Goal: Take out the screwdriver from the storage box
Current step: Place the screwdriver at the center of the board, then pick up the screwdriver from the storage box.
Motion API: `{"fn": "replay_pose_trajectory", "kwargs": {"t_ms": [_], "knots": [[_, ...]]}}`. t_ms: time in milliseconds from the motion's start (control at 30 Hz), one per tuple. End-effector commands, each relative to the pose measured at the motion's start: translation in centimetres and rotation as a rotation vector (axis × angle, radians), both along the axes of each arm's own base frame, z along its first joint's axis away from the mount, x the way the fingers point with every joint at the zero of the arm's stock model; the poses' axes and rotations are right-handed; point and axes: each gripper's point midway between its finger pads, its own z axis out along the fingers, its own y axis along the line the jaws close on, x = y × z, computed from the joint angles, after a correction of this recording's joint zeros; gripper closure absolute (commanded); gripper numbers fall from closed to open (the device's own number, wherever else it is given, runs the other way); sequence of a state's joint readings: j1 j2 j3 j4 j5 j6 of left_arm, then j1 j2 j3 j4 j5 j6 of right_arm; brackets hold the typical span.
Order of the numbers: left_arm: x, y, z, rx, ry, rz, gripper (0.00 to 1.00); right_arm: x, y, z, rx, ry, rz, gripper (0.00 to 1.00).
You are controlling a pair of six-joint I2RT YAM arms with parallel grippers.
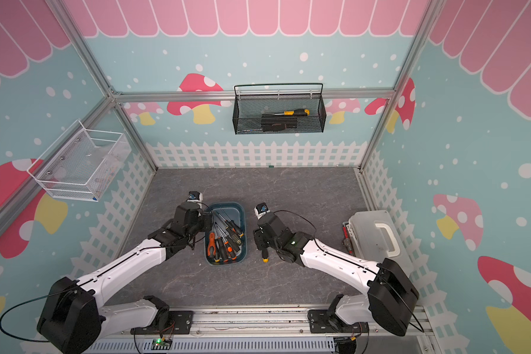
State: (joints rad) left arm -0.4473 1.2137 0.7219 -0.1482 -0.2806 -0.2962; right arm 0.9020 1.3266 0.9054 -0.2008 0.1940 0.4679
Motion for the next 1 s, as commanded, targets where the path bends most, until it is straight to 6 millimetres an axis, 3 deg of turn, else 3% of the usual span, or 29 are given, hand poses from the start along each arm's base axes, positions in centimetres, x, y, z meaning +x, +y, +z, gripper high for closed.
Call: {"fn": "replay_pose_trajectory", "kwargs": {"t_ms": [0,233,600,800,967], "knots": [[0.8,-0.1,3.2,-0.045,-0.163,0.035,1.00,-0.7,2.0,1.8,-0.057,-0.088,0.104,0.49],[0.3,0.4,3.3,-0.044,-0.195,0.051,1.00,-1.2,5.7,1.3,-0.091,-0.100,0.207,0.49],[0.2,-0.1,3.5,-0.057,-0.185,0.032,1.00,0.9,10.2,-0.4,-0.178,-0.058,0.278,0.49],[0.1,-0.1,3.9,-0.056,-0.186,0.029,1.00,2.3,10.5,-1.9,-0.223,-0.015,0.254,0.49],[0.0,-0.1,4.0,-0.054,-0.184,0.024,1.00,3.2,9.6,-3.2,-0.265,0.020,0.214,0.50]]}}
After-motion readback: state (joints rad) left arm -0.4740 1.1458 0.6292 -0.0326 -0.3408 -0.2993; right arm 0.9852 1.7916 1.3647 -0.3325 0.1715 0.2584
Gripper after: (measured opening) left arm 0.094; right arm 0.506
